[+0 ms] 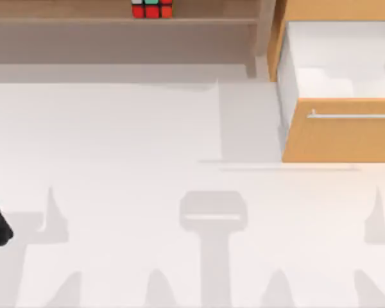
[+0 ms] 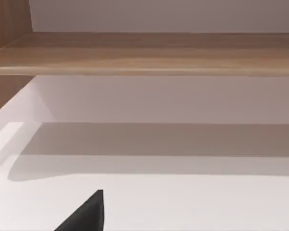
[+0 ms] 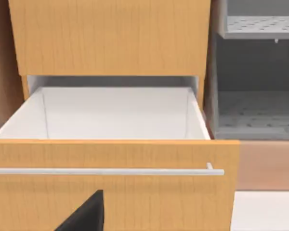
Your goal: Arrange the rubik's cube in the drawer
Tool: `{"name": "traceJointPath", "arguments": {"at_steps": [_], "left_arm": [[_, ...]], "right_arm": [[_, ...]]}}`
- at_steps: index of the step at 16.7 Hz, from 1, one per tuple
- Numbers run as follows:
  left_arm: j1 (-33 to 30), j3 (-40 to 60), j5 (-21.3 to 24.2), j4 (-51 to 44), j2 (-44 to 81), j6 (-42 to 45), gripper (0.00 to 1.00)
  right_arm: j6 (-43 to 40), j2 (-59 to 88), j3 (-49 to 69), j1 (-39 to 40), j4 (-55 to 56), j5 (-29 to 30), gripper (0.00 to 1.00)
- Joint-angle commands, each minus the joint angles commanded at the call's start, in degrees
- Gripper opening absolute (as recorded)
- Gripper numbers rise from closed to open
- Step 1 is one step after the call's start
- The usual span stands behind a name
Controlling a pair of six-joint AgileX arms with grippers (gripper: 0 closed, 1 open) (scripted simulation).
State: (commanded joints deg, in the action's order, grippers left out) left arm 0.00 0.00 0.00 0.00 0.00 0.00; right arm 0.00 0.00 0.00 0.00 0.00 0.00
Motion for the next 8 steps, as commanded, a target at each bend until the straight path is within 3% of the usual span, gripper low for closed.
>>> {"name": "traceJointPath", "arguments": {"at_steps": [4, 8], "left_arm": [[0.0, 0.0, 0.0, 0.0, 0.0, 0.0, 1.00], [0.0, 0.0, 0.0, 0.0, 0.0, 0.0, 1.00]], "right_arm": [[-0.2, 1.7, 1.6, 1.3, 0.5, 1.0, 1.00], [-1.4, 12.2, 11.2, 8.2, 3.3, 6.7, 1.00]]}}
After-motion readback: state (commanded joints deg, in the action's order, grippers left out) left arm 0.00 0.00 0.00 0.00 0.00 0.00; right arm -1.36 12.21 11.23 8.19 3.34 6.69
